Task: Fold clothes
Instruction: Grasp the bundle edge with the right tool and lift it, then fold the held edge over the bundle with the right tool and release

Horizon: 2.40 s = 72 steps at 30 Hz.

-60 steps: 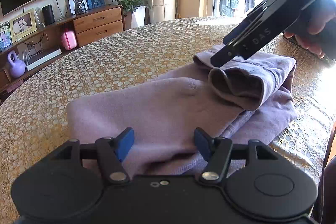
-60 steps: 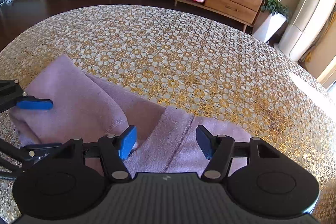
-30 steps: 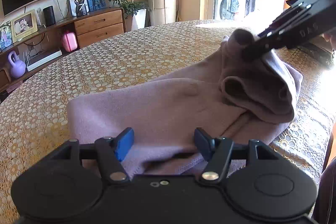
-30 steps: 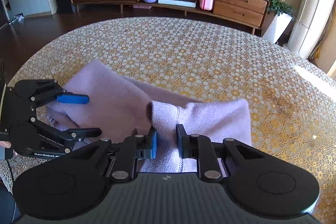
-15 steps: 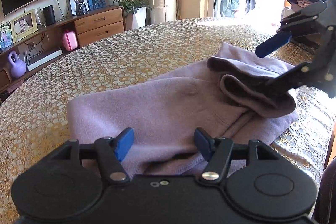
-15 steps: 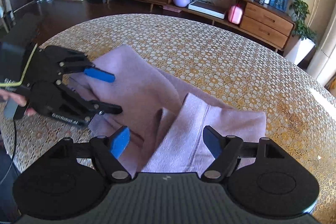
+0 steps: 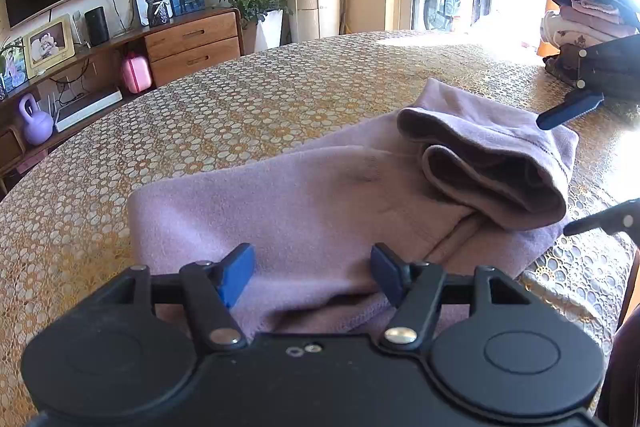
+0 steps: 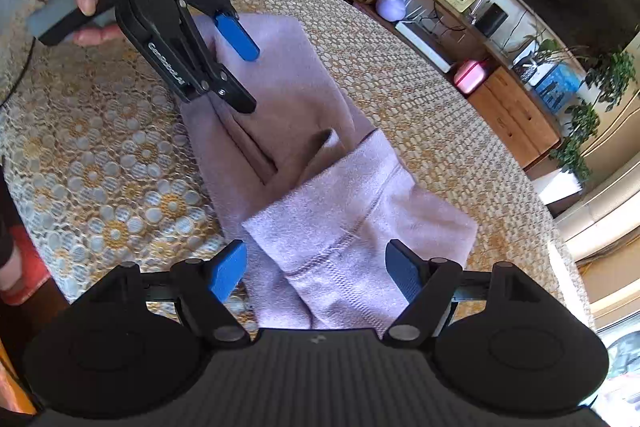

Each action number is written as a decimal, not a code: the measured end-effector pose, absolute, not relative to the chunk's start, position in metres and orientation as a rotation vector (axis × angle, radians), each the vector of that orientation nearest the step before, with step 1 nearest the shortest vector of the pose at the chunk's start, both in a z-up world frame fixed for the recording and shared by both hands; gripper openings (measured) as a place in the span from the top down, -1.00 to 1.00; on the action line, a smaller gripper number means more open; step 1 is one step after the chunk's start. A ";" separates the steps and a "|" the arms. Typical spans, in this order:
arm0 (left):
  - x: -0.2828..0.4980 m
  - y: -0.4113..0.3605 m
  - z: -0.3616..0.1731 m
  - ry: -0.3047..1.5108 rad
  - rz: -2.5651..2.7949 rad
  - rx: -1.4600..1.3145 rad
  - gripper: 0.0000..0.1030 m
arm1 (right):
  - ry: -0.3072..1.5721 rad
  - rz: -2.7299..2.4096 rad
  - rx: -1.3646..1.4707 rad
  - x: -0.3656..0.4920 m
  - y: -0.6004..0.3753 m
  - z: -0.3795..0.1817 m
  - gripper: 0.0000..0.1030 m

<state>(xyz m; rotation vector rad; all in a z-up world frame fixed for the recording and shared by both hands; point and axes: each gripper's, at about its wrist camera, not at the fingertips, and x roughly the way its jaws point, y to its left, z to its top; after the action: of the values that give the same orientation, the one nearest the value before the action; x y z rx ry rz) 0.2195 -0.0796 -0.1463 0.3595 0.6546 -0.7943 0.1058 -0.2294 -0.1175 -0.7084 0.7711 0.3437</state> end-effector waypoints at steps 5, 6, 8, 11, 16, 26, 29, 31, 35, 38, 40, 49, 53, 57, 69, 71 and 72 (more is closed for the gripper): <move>0.219 -0.081 -0.148 0.655 -0.794 0.359 -1.00 | 0.732 0.290 -0.643 0.117 -0.240 -0.121 -0.32; 0.219 -0.081 -0.148 0.655 -0.795 0.358 -1.00 | 0.734 0.287 -0.619 0.119 -0.240 -0.122 -0.16; 0.219 -0.080 -0.148 0.655 -0.796 0.357 -1.00 | 0.772 0.294 -0.588 0.124 -0.239 -0.127 -0.02; 0.219 -0.081 -0.148 0.653 -0.796 0.357 -1.00 | 0.778 0.310 -0.631 0.120 -0.234 -0.136 -0.02; 0.219 -0.080 -0.149 0.652 -0.798 0.356 -1.00 | 0.722 0.331 -0.742 0.109 -0.232 -0.139 -0.13; 0.218 -0.080 -0.143 0.653 -0.802 0.366 -1.00 | 0.773 0.329 -0.529 0.124 -0.250 -0.128 0.29; 0.215 -0.075 -0.128 0.610 -0.825 0.392 -1.00 | 0.746 0.274 -0.361 0.127 -0.268 -0.105 0.50; 0.216 -0.069 -0.121 0.595 -0.813 0.407 -1.00 | 0.734 0.234 -0.236 0.133 -0.282 -0.089 0.55; 0.222 -0.046 -0.119 0.605 -0.753 0.409 -1.00 | 0.712 0.193 -0.046 0.143 -0.301 -0.063 0.59; 0.226 -0.034 -0.122 0.628 -0.727 0.384 -1.00 | 0.709 0.185 0.033 0.147 -0.304 -0.055 0.60; 0.226 -0.033 -0.122 0.629 -0.728 0.381 -1.00 | 0.704 0.191 0.103 0.150 -0.305 -0.050 0.61; 0.221 -0.022 -0.126 0.637 -0.768 0.350 -1.00 | 0.702 0.321 0.071 0.189 -0.223 -0.043 0.61; 0.222 -0.017 -0.135 0.651 -0.778 0.328 -1.00 | 0.724 0.366 0.051 0.208 -0.179 -0.055 0.61; 0.222 -0.011 -0.136 0.651 -0.790 0.293 -1.00 | 0.785 0.389 0.016 0.221 -0.150 -0.082 0.62; 0.192 0.026 -0.123 0.634 -0.852 0.362 -1.00 | 0.790 0.466 -0.048 0.208 -0.134 -0.092 -0.38; 0.184 0.030 -0.107 0.597 -0.864 0.349 -1.00 | 0.770 0.496 -0.078 0.196 -0.139 -0.076 -0.38; 0.181 0.031 -0.099 0.576 -0.868 0.342 -1.00 | 0.756 0.499 -0.083 0.191 -0.145 -0.068 -0.38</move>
<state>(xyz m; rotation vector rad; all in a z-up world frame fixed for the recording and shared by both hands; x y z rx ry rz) 0.1813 0.0306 -0.0993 0.3416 0.5764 -0.8676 0.1905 -0.1451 -0.0676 -0.0828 0.7557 0.4993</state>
